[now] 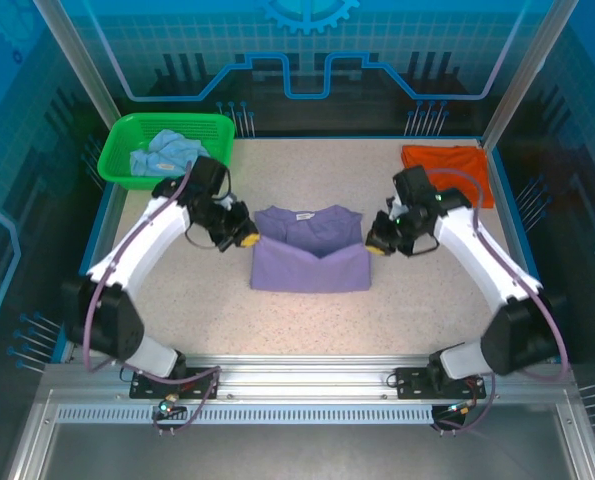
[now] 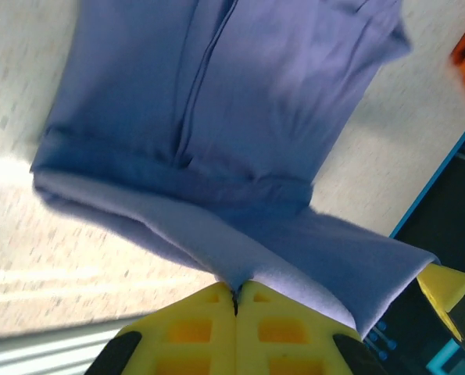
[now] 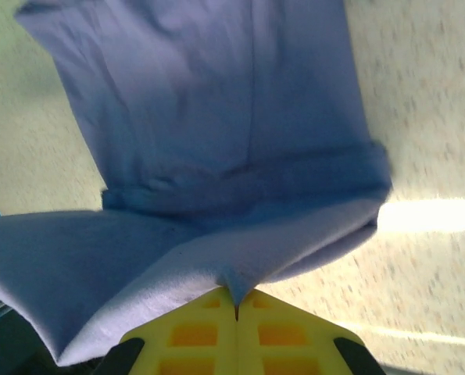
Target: Fold and stack the t-shirts
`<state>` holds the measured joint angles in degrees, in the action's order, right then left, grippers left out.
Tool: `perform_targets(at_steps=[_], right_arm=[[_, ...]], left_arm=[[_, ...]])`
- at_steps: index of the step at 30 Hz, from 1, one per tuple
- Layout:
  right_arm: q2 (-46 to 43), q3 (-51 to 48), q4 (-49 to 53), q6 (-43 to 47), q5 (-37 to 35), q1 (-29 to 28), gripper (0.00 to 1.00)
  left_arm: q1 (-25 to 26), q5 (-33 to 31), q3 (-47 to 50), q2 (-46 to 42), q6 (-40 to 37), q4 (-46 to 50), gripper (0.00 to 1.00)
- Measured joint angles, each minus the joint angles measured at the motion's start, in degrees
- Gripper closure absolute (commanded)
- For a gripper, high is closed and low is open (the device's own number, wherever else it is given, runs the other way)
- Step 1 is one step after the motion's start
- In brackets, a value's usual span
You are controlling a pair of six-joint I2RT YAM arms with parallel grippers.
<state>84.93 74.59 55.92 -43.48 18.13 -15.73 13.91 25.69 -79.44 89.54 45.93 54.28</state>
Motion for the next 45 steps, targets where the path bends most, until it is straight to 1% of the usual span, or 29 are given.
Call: perform_targets(at_steps=[3,6,8,9,10,11,12,13,14,15,16,18,19,21,24,25,27,28,30,31,33,35,36,40,41,43,45], right_arm=[[10.01,9.42,-0.09,1.53,1.95,1.88,1.0],[19.26,18.01,0.46,2.32,3.37,3.41,0.99],[25.4,23.69,0.81,2.43,4.02,4.31,0.95],[28.41,26.29,0.9,2.29,4.61,4.79,0.89],[31.19,28.59,0.94,1.9,5.18,5.27,0.84],[34.01,30.97,1.11,1.38,5.77,5.73,0.79],[37.09,33.68,1.36,0.76,6.4,6.23,0.67],[40.11,36.7,2.01,0.26,6.54,6.73,0.57],[42.6,39.39,2.64,0.07,6.67,7.17,0.55],[45.31,42.49,3.37,-0.26,7.02,7.69,0.55],[47.63,45.33,3.96,-0.5,7.37,8.28,0.54],[49.77,48.22,4.72,-0.96,7.41,9.42,0.54],[49.68,48.15,4.9,-1.44,7.43,10.14,0.56],[46.95,44.46,3.15,-2.38,7.72,11.1,0.58],[36.92,31.56,-2.01,-3.3,8.35,10.82,0.57],[33.51,27.8,-3.37,-3.45,8.55,10.21,0.57],[24.81,18.69,-7.91,-3.87,9.16,7.34,0.57],[21.29,14.86,-10.29,-4.28,9.35,5.64,0.57],[14.84,6.4,-15.82,-5.49,9.77,1.14,0.58],[13.11,2.93,-18.29,-6.32,10.01,-0.7,0.59],[12.24,-4.04,-23.3,-8.09,10.69,-3.8,0.61],[14.25,-8.41,-25.94,-9.09,10.45,-5.22,0.63],[15.85,-9.99,-26.99,-9.44,10.21,-5.77,0.65],[21.9,-12.72,-29.49,-9.25,8.61,-7.78,0.68],[22.27,-13.22,-29.99,-9.2,9.05,-8.07,0.69],[21.14,-15.23,-32.39,-9.03,9.29,-8.61,0.7],[19.02,-18.69,-35.26,-8.98,9.38,-9.31,0.68]], left_arm=[[-1.22,-0.61,-8.57,7.63,-1.11,0.11,1.0],[-2.89,-1.42,-14.97,13.92,-1.49,0.13,1.0],[-4.04,-1.99,-19.04,18.34,-1.53,0.76,1.0],[-4.63,-2.45,-21.35,20.98,-1.49,0.85,0.99],[-5.22,-3.02,-23.32,23.47,-1.44,0.76,0.83],[-5.73,-3.48,-24.68,25.53,-1.25,0.52,0.64],[-6.27,-3.87,-25.77,27.67,-0.76,0.04,0.56],[-6.8,-4.07,-26.71,29.57,0.07,-0.37,0.54],[-7.3,-4.22,-27.89,31.39,0.9,-0.31,0.46],[-7.89,-4.46,-29.55,33.48,1.97,-0.59,0.35],[-8.39,-4.76,-31.04,35.1,2.86,-0.92,0.3],[-9.2,-5.16,-33.29,36.59,3.91,-1.68,0.29],[-9.53,-5.33,-34.38,36.59,3.93,-1.9,0.29],[-9.73,-5.33,-37.18,36.2,3.67,-2.14,0.3],[-9.05,-4.81,-36.94,32.59,1.97,-3.19,0.36],[-8.46,-4.31,-35.04,30.47,1.07,-4.07,0.38],[-6.36,-2.95,-29.94,25.66,-1.2,-5.03,0.47],[-4.9,-2.25,-27.36,23.56,-2.29,-5.4,0.5],[-0.79,-0.5,-20.65,19.74,-4.22,-7.32,0.53],[1.16,0.31,-17.88,18.73,-4.57,-8.26,0.53],[5.46,1.62,-10.58,17.73,-5.68,-10.99,0.55],[8.59,1.84,-3.19,17.9,-6.4,-13.57,0.59],[9.44,1.79,0.57,18.01,-6.73,-14.84,0.6],[10.03,-0.33,15.85,18.03,-7.72,-20.68,0.6],[9.73,0.94,17.49,17.4,-8.17,-21.46,0.6],[9.79,0.44,20.7,14.27,-9.07,-24.28,0.6],[9.99,0.33,24.72,11.63,-9.97,-26.29,0.6]])
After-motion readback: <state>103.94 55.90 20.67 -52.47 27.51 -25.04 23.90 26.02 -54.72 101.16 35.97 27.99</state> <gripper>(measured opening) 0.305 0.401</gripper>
